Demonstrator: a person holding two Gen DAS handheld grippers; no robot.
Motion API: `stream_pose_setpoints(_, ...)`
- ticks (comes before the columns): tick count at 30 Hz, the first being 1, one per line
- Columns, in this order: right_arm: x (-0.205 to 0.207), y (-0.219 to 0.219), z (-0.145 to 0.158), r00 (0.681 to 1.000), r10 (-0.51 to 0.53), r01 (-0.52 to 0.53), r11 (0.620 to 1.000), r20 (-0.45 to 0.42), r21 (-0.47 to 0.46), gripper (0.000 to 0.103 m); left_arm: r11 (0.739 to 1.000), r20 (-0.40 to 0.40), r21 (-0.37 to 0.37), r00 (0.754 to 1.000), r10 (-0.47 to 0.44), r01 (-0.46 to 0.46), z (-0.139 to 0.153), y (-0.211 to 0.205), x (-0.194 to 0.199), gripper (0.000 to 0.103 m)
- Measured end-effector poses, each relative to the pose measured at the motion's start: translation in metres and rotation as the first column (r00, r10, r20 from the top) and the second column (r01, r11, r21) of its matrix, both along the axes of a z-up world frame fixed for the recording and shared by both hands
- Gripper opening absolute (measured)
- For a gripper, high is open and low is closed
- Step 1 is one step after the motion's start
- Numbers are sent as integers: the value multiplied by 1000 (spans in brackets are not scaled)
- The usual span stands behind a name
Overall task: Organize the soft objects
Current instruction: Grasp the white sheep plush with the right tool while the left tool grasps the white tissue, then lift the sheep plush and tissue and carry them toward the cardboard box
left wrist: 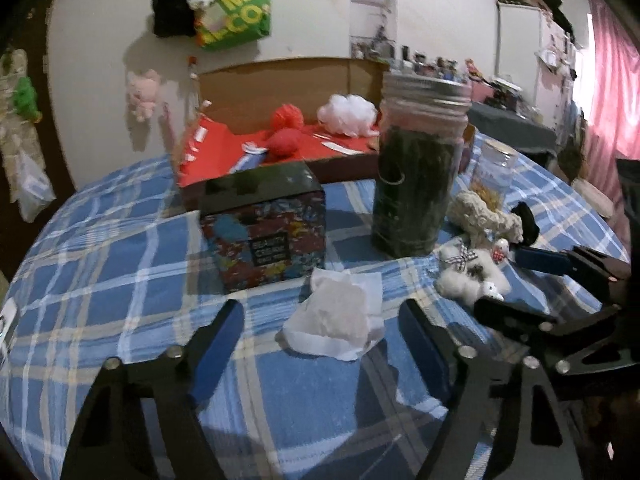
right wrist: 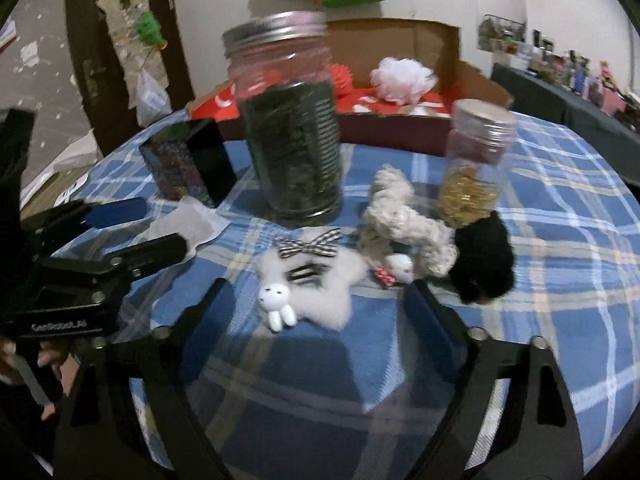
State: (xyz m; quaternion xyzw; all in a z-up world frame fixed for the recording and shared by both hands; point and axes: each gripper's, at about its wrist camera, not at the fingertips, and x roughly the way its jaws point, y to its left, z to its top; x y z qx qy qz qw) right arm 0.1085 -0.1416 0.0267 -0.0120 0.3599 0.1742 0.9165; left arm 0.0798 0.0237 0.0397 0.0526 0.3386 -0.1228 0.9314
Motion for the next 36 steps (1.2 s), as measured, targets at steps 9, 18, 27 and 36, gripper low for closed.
stream_pose_setpoints(9,1,12,-1,998,62,-61,997,19,-49,41,994,-74,-17,991,-113,112,-10,-8,13,25)
stream_pose_setpoints(18,-12,-2,19,995,84,-85,996,63,10,38,988,-54,-57,988,-147,144,1,-16,2,23)
stream_pose_setpoints(27,-9,-12,34,994,81,-82,997,79,10,38,982,-11,-92,986,-167,165,16,-28,3,23)
stream_pose_setpoints(36,-7,-17,33,994,80,-81,997,69,17,38,978,-9,-107,984,-179,177,19,-33,2,23)
